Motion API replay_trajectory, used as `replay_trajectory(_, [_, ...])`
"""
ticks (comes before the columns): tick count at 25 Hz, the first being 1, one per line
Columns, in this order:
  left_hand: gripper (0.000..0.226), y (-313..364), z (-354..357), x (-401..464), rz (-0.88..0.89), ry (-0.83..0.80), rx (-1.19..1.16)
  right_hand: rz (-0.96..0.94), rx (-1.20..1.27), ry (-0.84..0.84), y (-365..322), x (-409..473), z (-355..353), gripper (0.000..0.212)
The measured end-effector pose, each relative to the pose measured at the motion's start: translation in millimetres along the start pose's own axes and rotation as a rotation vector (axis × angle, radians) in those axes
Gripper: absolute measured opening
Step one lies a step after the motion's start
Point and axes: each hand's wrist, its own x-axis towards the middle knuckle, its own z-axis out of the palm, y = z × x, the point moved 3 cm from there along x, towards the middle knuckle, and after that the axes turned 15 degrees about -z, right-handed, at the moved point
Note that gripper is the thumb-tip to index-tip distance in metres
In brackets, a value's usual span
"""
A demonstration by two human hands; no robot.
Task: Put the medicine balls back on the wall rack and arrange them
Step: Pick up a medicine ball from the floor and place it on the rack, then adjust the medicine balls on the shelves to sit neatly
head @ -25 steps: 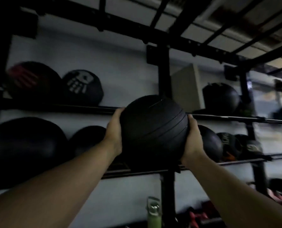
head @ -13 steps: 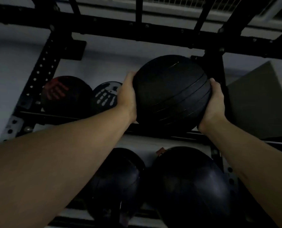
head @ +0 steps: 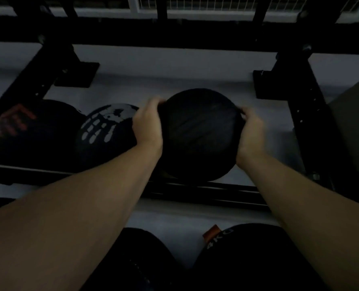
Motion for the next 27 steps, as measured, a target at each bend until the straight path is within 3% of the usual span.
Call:
replay_trajectory(6, [0.017, -11.6, 32.3, 27.5, 0.434, -0.163, 0.361, -0.377, -0.332, -0.065, 31.2, 16.9, -18.1, 0.029])
replay_trajectory(8, [0.015, -25.1, 44.5, 32.0, 0.515, -0.237, 0.567, -0.400, -0.492, -0.107, 44.8, 22.6, -25.9, 0.029])
replay_trajectory(11, [0.026, -62.2, 43.4, 37.6, 0.438, -0.263, 0.827, -0.136, -0.745, -0.261, 69.4, 29.2, -33.8, 0.049])
replay_trajectory(14, [0.033, -74.4, 38.0, 40.7, 0.440, -0.238, 0.873, -0.003, -0.757, -0.334, 78.9, 25.1, -33.2, 0.068])
replay_trajectory(18, [0.039, -68.9, 38.0, 35.6, 0.445, -0.240, 0.880, -0.073, -0.700, -0.411, 70.0, 16.4, -28.5, 0.061])
replay_trajectory(23, [0.044, -68.0, 35.7, 28.7, 0.428, -0.260, 0.984, -0.355, -0.802, -0.451, 57.8, 8.4, -24.6, 0.047])
replay_trajectory(27, [0.051, -65.0, 30.5, 18.3, 0.373, -0.280, 1.145, -0.318, -0.881, -0.485, 55.8, 2.1, -23.6, 0.050])
